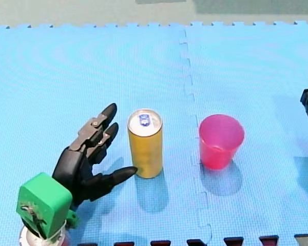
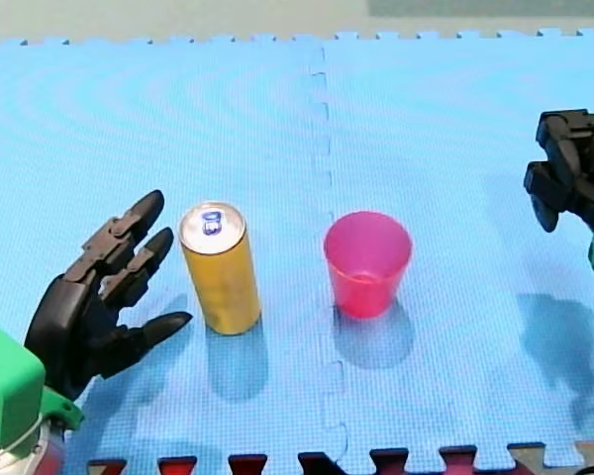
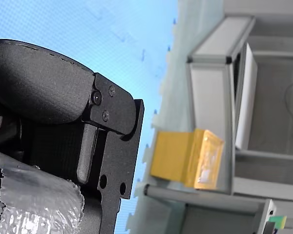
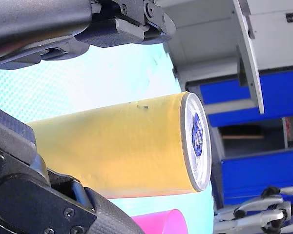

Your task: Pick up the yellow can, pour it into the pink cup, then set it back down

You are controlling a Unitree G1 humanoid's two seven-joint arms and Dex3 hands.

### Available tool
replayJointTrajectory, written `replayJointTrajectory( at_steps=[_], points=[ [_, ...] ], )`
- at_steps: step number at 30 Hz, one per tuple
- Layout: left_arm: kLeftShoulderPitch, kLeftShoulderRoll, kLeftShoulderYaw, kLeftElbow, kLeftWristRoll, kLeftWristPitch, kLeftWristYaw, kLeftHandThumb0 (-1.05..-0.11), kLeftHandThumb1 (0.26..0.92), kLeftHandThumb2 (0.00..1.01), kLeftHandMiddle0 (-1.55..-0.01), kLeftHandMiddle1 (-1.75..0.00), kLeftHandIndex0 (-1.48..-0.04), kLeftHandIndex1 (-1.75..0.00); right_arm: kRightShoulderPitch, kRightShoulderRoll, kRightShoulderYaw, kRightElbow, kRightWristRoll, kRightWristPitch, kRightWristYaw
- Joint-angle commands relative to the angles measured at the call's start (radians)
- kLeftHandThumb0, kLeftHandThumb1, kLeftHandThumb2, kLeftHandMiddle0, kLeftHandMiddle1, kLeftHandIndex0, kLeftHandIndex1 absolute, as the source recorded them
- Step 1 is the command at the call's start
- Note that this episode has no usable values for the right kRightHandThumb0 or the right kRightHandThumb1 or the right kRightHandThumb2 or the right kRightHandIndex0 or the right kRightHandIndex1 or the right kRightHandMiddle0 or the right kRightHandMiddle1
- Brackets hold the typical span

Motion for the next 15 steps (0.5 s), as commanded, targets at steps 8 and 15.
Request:
replayJointTrajectory(
  at_steps=[8,15],
  points=[
    [-0.004,0.001,0.007,0.004,-0.01,-0.001,-0.01,-0.784,0.657,0.0,-0.26,0.0,-0.26,0.0,-0.003,-0.002,-0.001,0.001,0.002,0.002,-0.003],
    [-0.006,-0.001,0.004,0.014,-0.002,-0.011,-0.01,-0.743,0.638,0.0,-0.25,0.0,-0.25,0.0,-0.002,-0.001,-0.003,-0.001,0.004,0.0,-0.003]
  ],
)
